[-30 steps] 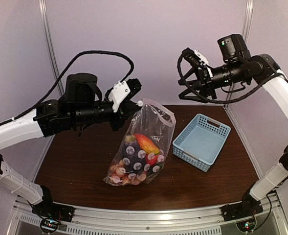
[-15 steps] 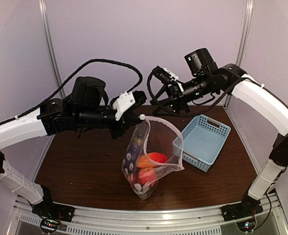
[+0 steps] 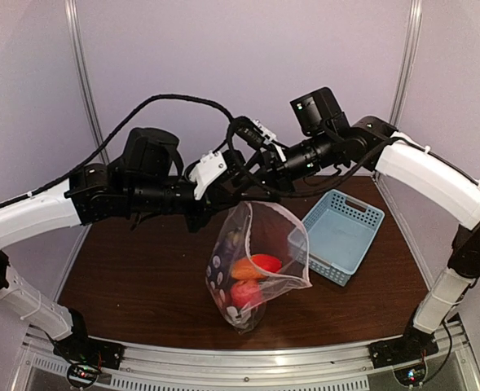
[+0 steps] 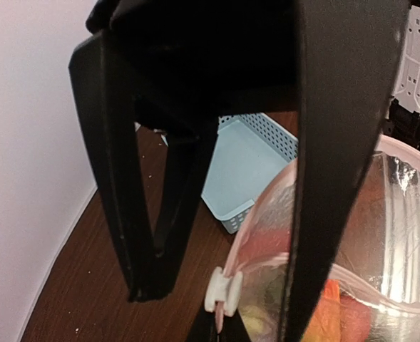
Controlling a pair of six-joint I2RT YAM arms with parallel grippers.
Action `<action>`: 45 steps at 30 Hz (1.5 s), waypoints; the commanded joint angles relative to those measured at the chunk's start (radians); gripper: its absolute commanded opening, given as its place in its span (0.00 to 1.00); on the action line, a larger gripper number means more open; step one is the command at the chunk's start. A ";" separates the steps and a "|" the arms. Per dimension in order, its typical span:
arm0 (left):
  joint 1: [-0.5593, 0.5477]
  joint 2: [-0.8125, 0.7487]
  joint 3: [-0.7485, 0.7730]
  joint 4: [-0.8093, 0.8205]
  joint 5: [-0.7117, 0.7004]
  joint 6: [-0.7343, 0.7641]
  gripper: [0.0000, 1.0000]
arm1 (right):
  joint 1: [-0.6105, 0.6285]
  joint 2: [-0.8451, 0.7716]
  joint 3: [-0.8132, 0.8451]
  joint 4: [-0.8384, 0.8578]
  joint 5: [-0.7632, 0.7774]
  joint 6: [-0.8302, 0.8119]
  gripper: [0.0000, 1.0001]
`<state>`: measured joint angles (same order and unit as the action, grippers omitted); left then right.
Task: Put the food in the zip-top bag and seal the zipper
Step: Zip the zipper on the zipper food storage bag.
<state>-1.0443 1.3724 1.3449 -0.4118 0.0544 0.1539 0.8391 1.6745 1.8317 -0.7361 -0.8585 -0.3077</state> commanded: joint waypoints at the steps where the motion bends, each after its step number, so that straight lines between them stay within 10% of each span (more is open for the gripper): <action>1: -0.001 -0.046 0.022 0.080 -0.004 -0.038 0.00 | 0.010 -0.022 -0.035 0.047 0.104 0.056 0.39; 17: 0.000 -0.059 -0.010 0.086 -0.056 -0.057 0.00 | 0.010 -0.042 -0.026 0.011 0.187 0.007 0.00; 45: 0.151 -0.204 -0.212 0.202 -0.241 -0.149 0.00 | -0.150 -0.173 -0.126 -0.276 0.328 -0.151 0.00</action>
<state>-0.9558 1.2304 1.1595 -0.2379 -0.0616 0.0257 0.7574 1.5536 1.7485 -0.8761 -0.5930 -0.4286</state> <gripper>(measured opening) 0.005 0.059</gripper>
